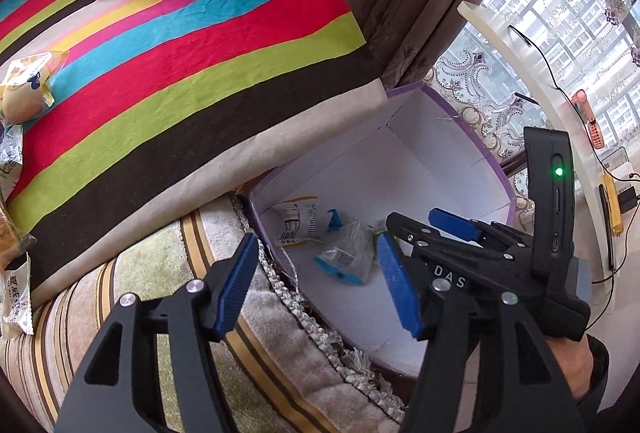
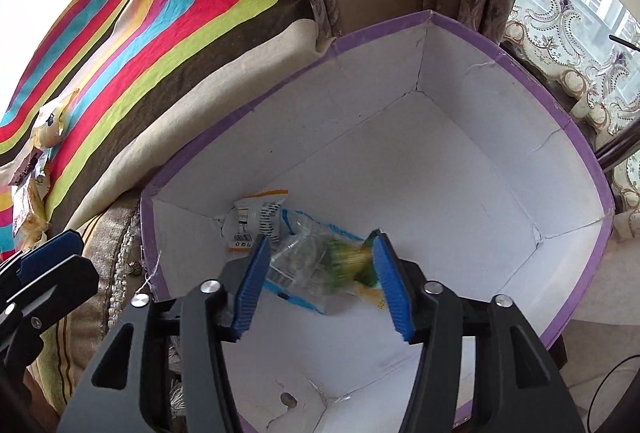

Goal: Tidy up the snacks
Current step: 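Carry both packets into the white box and open both tools, then move both open tools back to the snack pile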

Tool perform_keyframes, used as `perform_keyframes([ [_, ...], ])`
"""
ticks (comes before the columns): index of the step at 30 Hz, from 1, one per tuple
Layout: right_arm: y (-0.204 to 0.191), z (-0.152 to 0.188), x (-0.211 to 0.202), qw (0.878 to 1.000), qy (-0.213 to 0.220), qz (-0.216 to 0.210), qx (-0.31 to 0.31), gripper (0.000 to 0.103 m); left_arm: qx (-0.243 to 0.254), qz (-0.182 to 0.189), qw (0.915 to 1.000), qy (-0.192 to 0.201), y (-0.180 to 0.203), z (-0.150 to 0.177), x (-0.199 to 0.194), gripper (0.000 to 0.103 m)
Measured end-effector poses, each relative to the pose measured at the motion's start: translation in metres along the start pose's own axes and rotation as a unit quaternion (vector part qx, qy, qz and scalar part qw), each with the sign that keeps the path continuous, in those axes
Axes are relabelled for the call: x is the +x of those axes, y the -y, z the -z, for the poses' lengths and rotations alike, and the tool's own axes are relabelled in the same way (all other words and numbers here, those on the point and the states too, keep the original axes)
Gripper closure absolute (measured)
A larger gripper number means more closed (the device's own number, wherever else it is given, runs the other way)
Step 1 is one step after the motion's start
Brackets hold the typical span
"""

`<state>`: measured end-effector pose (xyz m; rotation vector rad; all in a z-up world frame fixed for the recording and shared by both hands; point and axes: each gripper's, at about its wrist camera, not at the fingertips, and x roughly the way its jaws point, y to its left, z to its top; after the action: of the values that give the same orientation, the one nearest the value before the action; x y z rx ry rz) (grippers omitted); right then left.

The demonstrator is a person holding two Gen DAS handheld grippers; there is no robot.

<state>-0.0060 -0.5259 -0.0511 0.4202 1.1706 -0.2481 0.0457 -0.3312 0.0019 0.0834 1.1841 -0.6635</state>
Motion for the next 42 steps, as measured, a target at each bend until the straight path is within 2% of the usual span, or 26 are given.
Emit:
perform_keyframes([
  [2,-0.001,0.0,-0.001,1.0,0.002,0.003,-0.001,0.029,-0.002,0.0,1.0,0.003,-0.001,0.0,-0.001,0.038],
  [6,-0.002,-0.002,-0.002,1.0,0.0,0.011,0.0,0.024,-0.009,0.0,0.9999,0.006,-0.004,0.001,-0.004,0.036],
  [14,-0.015,0.003,-0.005,1.0,0.002,0.021,-0.019,0.024,-0.014,-0.013,0.9997,0.019,-0.012,0.005,-0.012,0.031],
  [26,-0.067,0.006,-0.02,0.998,0.013,-0.012,-0.064,0.024,-0.06,-0.054,0.995,0.058,-0.064,0.028,-0.05,0.031],
  [35,-0.121,0.011,-0.029,0.992,0.016,-0.021,-0.119,0.021,-0.146,-0.095,0.9805,0.091,-0.127,0.069,-0.093,0.031],
  [42,-0.157,0.018,-0.041,0.987,0.035,-0.029,-0.157,0.017,-0.22,-0.119,0.9614,0.114,-0.182,0.104,-0.121,0.031],
])
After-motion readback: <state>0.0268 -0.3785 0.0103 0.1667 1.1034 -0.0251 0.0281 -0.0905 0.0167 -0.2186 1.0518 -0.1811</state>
